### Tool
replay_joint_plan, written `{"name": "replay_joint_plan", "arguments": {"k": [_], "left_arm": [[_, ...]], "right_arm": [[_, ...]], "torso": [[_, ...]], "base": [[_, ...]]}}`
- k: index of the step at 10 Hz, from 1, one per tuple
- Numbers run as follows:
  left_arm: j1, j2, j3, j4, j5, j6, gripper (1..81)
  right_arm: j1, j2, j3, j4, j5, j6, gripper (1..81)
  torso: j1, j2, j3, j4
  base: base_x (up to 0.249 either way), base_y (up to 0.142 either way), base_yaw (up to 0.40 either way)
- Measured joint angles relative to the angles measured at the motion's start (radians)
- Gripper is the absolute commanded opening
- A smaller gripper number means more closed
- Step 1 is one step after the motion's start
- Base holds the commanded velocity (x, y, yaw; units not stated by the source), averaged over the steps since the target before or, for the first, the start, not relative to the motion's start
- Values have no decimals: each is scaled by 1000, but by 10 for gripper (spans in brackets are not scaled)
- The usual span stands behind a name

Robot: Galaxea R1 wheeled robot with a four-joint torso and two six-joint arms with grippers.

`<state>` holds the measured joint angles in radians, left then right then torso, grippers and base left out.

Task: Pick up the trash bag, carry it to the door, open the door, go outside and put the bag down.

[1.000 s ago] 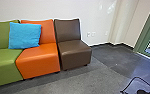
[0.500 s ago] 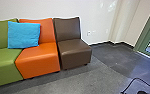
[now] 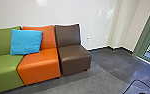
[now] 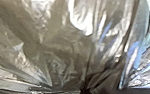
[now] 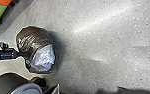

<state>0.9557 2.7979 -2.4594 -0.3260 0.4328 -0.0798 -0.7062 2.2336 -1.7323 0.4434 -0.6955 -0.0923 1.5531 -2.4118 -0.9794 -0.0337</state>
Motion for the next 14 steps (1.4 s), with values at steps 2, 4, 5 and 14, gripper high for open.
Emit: {"name": "replay_joint_plan", "arguments": {"k": [2,4,5,14], "left_arm": [[10,1,1,0,0,0,10],[11,0,5,-1,1,0,10],[11,0,5,-1,0,0,10],[23,-73,72,0,-16,1,10]], "right_arm": [[-13,2,-13,0,3,-1,811],[-16,4,-15,0,4,-4,811],[-16,4,-18,0,4,-4,811],[-125,36,-89,2,29,-5,811]], "torso": [[-36,58,14,0],[-82,128,17,0],[-104,163,17,0],[-308,485,17,0]], "base": [[0,0,0],[0,0,0],[0,0,0],[0,0,0]]}}
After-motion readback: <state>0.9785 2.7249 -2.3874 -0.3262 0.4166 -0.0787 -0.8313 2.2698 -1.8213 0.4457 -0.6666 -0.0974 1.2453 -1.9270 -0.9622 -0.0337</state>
